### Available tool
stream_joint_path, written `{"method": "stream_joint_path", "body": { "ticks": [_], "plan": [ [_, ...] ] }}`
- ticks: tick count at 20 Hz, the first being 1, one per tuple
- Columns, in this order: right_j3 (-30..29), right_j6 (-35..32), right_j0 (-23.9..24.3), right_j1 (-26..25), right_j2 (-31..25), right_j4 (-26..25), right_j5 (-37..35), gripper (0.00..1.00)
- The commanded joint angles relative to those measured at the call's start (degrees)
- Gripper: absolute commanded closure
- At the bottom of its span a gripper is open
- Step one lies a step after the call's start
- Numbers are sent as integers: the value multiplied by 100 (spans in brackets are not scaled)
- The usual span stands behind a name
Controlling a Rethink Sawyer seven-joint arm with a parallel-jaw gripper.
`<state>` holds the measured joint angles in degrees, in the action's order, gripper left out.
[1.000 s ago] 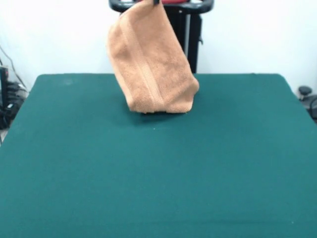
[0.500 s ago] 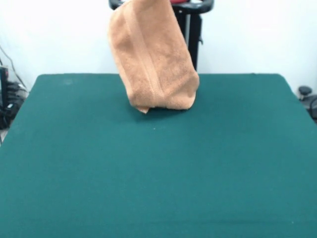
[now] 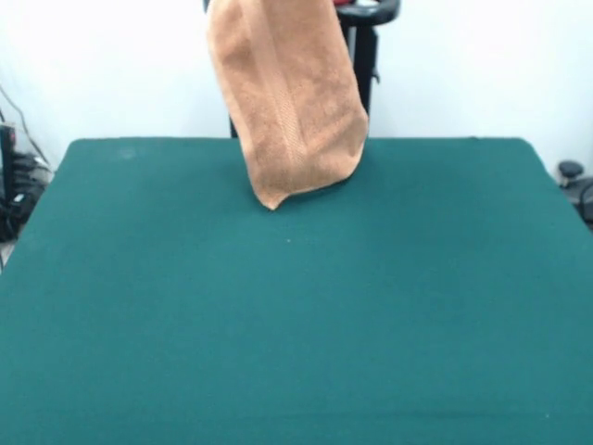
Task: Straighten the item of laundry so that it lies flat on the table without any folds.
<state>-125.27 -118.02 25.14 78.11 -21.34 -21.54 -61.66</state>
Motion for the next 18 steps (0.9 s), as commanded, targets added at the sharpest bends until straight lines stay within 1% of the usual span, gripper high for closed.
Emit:
{"method": "stream_joint_path", "body": {
  "ticks": [1,5,12,18],
  "plan": [
    [537,7,-247,-942,-287,2,-656,100],
    [761,-90,-344,-1235,-244,-95,-692,100],
    [1027,-150,-544,-1169,-134,-129,-1262,100],
    [1069,-281,-716,-1294,-79,-42,-1331,100]
  ]
}}
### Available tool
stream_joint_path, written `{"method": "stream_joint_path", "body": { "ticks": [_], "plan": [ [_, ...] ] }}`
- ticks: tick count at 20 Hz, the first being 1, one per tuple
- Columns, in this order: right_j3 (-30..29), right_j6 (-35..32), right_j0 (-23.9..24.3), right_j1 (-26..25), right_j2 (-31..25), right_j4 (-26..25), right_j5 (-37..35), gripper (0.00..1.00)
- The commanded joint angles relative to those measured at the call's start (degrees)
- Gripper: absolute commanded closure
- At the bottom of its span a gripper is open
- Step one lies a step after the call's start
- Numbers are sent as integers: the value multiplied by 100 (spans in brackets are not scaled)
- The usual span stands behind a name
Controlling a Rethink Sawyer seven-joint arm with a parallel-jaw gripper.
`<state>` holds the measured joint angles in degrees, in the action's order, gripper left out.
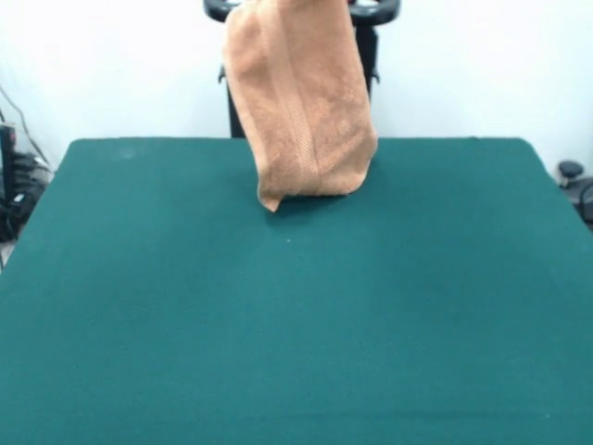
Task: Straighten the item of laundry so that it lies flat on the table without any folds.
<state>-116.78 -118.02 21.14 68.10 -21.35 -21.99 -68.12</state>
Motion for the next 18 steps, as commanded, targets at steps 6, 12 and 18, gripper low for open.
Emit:
{"method": "stream_joint_path", "body": {
  "ticks": [6,12,18],
  "plan": [
    [458,-327,-536,-115,-73,116,-1484,100],
    [907,-381,-667,-351,-156,180,-2036,100],
    [1785,-397,-797,-824,-300,171,-3102,100]
  ]
}}
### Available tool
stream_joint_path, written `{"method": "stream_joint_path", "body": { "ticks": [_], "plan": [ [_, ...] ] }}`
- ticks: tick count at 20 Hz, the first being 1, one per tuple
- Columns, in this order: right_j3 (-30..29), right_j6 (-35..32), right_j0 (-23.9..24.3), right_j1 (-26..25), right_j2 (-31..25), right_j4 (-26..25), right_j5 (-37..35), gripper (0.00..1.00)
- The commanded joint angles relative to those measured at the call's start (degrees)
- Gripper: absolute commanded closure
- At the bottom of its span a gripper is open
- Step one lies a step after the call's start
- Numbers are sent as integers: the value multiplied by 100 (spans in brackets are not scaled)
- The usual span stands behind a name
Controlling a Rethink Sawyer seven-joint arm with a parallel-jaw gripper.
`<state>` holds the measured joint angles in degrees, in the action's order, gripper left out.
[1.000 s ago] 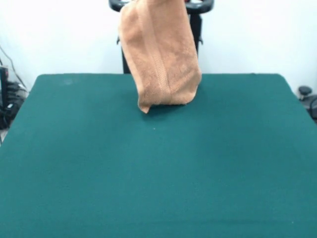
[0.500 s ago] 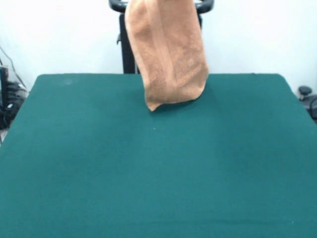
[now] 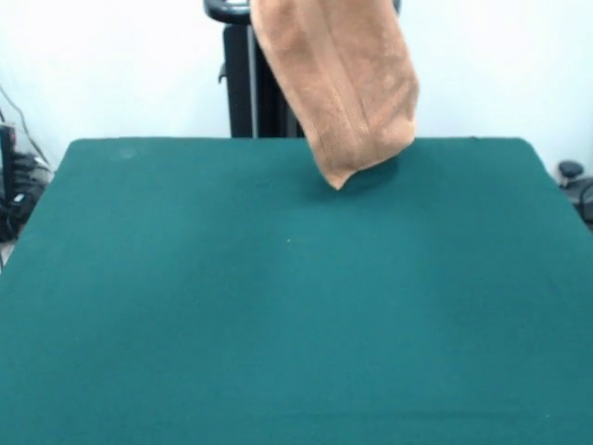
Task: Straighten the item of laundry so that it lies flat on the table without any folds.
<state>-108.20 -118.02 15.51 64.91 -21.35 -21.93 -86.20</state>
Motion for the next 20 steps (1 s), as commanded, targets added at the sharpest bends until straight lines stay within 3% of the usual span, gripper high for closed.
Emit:
{"method": "stream_joint_path", "body": {
  "ticks": [1,4,20],
  "plan": [
    [1104,-394,-256,-611,-333,143,-1516,100],
    [1510,-369,-326,-880,-388,93,-1956,100],
    [2707,-392,-719,-1669,-311,43,-2721,100]
  ]
}}
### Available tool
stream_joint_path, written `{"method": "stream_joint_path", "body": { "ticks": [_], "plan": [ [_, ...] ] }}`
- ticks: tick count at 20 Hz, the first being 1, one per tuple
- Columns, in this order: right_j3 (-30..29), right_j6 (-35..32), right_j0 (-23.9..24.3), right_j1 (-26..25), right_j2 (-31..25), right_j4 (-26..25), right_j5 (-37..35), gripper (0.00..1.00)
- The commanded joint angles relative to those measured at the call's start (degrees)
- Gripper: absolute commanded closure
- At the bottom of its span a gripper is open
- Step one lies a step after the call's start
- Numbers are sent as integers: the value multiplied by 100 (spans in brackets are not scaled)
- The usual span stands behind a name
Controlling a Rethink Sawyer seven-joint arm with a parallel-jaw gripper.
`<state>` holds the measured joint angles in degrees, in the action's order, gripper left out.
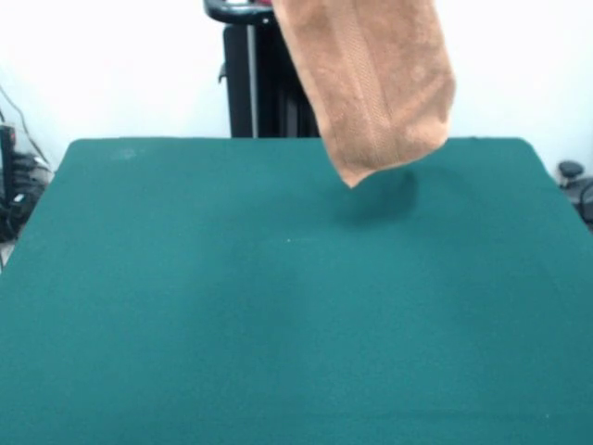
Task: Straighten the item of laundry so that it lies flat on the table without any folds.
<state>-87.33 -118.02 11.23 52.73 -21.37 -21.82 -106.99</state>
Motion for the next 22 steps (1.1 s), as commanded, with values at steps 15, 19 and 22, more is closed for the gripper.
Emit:
{"method": "stream_joint_path", "body": {
  "ticks": [15,19,22],
  "plan": [
    [927,-599,-583,-525,-108,254,-589,100],
    [1489,-555,-636,-703,-218,180,-959,100],
    [2059,-490,-724,-939,-301,-24,-999,100]
  ]
}}
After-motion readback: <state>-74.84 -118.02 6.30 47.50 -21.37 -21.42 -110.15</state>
